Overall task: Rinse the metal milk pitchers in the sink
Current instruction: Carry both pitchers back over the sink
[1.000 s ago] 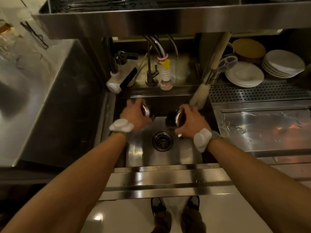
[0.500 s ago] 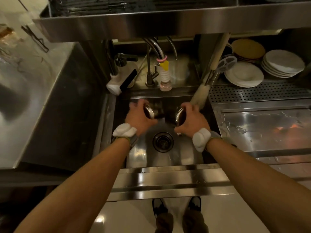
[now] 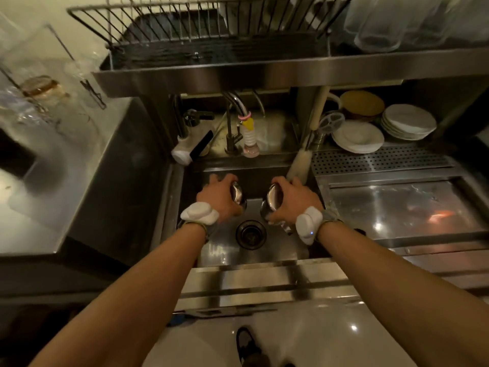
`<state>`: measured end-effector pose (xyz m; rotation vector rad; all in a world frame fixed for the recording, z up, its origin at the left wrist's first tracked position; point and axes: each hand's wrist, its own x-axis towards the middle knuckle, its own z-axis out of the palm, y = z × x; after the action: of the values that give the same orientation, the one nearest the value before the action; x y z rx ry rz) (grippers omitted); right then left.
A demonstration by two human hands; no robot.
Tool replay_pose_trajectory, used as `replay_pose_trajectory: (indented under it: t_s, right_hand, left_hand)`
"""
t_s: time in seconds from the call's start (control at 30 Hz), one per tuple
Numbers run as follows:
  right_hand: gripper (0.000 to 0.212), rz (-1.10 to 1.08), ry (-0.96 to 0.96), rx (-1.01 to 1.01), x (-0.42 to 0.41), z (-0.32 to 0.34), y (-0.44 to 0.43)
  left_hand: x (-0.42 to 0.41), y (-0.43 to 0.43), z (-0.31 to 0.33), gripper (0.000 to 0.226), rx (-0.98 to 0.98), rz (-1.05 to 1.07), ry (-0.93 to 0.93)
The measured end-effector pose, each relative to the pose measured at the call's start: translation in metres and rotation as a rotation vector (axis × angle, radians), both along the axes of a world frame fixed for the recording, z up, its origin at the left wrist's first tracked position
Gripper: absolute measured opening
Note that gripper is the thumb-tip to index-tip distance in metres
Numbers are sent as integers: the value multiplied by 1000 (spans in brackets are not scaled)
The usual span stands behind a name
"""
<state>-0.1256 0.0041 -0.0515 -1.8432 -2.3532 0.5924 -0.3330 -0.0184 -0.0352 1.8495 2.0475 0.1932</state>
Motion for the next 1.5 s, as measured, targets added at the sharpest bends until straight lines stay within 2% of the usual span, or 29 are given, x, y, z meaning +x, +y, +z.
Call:
replay_pose_trajectory:
  t_s: [0.13, 0.3, 0.53, 0.6, 0.7, 0.8, 0.9, 1.07, 1.23, 1.4, 1.5]
  right_hand:
    - [104, 30, 45, 18, 2, 51, -2]
    - [94, 72, 69, 146, -2, 111, -15]
    - [99, 152, 36, 307, -11, 213, -28]
    - [100, 195, 33, 367, -19, 251, -25]
    - [97, 241, 66, 451, -28, 294, -17]
    - [92, 259, 106, 537, -57, 338, -1]
    - [94, 304, 127, 570, -78, 368, 13]
    - [98, 286, 177, 669, -118, 394, 40]
    - [97, 261, 168, 734, -144, 407, 54]
    - [99, 249, 112, 737, -162, 392, 65]
    - [100, 271, 102, 717, -166, 384, 71]
  left_hand:
    - [0, -10, 46, 95, 75, 23, 25]
    - [2, -27, 113, 88, 186, 40, 41]
    - [-2, -53, 212, 97, 287, 42, 75]
    - [-10, -58, 250, 92, 301, -2, 35]
    - [-18, -59, 291, 71, 362, -41, -32]
    - [-45, -52, 335, 54, 457, -25, 12]
    - [-66, -40, 365, 52, 550, -32, 80]
    - [-109, -6, 390, 79, 609, -41, 90]
    - [-130, 24, 393, 85, 668, -84, 169]
    - [-140, 42, 379, 95, 658, -102, 178]
    - [-141, 48, 366, 87, 650, -112, 194]
